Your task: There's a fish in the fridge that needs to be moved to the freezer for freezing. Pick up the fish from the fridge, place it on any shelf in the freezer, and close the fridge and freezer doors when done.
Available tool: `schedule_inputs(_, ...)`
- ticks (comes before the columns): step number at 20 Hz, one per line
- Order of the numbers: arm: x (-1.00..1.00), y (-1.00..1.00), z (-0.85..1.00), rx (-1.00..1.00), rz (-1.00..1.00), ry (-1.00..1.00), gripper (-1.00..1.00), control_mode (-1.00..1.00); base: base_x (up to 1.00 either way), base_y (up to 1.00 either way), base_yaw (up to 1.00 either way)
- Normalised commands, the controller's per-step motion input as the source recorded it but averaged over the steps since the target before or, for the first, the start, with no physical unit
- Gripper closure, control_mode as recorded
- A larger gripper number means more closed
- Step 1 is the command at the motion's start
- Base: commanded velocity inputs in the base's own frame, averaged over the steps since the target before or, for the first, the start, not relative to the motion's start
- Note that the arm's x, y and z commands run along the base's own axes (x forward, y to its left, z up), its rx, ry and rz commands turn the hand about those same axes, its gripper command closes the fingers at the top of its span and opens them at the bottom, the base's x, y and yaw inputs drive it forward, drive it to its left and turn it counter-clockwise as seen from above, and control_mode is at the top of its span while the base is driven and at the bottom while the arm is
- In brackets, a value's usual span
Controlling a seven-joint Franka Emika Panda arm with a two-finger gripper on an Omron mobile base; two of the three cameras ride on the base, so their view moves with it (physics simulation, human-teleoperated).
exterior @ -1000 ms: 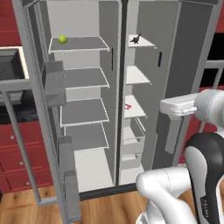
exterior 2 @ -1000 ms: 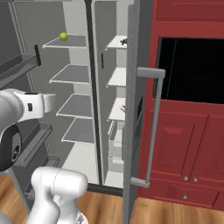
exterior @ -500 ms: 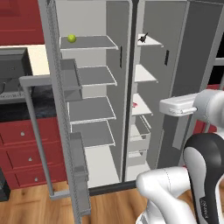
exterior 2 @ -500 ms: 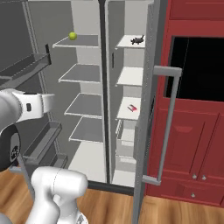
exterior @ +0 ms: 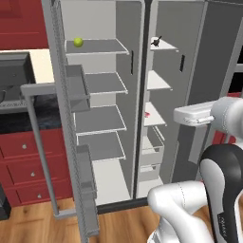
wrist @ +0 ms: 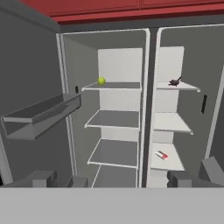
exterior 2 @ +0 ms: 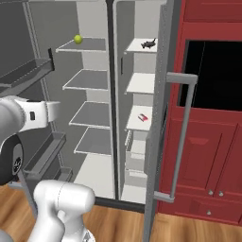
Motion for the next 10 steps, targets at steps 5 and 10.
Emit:
schedule_inputs(5, 0.00, 0.00, 0.00, 0.00, 0.00, 0.00, -1.00, 1.00, -0.25, 0.29, 0.00)
schedule_inputs(10, 0.00, 0.00, 0.00, 0.00, 0.00, 0.00, -1.00, 1.00, -0.25, 0.22, 0.00)
